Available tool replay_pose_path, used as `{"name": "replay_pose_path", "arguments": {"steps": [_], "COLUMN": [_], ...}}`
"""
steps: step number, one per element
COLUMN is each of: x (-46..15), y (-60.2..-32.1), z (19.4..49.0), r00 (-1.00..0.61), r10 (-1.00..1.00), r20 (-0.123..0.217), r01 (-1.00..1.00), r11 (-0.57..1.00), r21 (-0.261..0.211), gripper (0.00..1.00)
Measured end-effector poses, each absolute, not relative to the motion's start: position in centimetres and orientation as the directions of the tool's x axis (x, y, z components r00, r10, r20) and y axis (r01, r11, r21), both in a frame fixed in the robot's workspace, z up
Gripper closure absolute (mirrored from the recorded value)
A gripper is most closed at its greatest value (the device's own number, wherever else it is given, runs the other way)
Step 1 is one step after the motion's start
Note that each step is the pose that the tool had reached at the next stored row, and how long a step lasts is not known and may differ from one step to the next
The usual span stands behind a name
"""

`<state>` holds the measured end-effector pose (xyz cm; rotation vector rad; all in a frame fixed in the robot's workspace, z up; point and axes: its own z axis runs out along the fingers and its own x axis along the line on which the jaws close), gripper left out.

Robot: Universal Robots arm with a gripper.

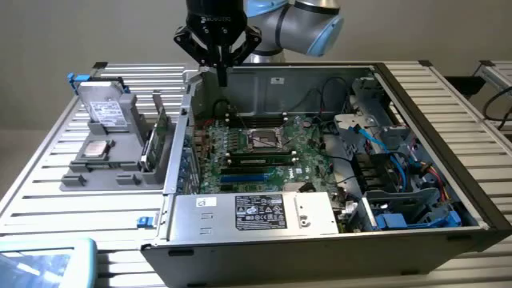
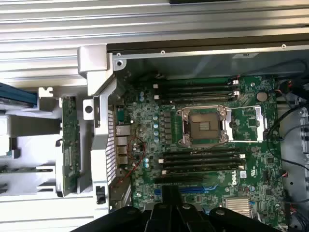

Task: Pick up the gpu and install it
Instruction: 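Reach for the gpu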

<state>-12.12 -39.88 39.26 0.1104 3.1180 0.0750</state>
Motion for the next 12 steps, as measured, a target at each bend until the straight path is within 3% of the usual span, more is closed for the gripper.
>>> {"name": "replay_pose_path", "arguments": {"steps": [12], "x": [-12.22], "y": [-39.88], "z": [39.27], "r00": [-0.997], "r10": [0.071], "r20": [-0.019], "r01": [0.07], "r11": [0.996], "r21": [0.049], "gripper": [0.89]}}
